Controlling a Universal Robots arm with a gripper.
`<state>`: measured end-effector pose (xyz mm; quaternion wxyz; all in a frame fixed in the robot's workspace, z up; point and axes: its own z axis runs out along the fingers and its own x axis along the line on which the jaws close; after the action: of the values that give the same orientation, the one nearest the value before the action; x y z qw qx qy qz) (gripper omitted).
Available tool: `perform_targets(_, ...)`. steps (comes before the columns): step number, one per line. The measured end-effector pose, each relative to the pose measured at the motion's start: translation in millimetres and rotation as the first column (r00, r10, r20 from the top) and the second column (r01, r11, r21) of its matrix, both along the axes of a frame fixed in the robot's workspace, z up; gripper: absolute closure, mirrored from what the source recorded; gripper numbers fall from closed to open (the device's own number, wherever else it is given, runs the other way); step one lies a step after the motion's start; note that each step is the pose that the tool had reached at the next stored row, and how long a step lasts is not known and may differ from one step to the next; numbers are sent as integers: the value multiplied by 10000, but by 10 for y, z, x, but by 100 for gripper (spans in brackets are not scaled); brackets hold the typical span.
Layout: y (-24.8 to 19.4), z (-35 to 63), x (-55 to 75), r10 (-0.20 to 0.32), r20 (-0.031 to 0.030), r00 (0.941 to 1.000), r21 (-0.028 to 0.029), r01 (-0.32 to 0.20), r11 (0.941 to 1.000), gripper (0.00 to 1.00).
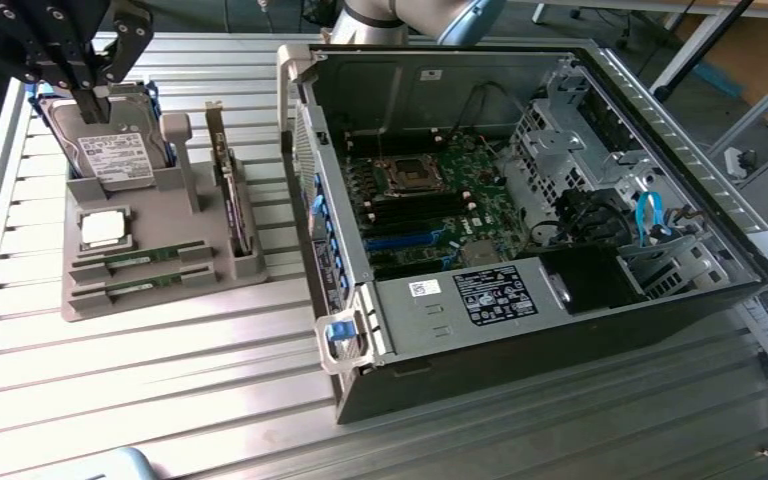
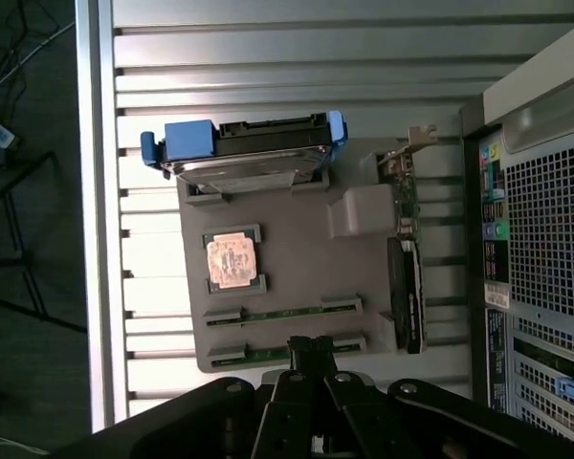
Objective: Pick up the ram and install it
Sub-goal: 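Pick up the ram and move it above insertion slot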
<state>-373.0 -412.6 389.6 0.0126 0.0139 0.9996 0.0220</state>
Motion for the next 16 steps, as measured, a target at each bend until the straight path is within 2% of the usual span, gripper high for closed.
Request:
perform_targets(8, 0, 0, 0, 738, 0, 9973, 0, -738, 9973, 90)
perform_targets(16, 0, 0, 0, 1649, 0, 9863, 0, -1649, 9863, 90)
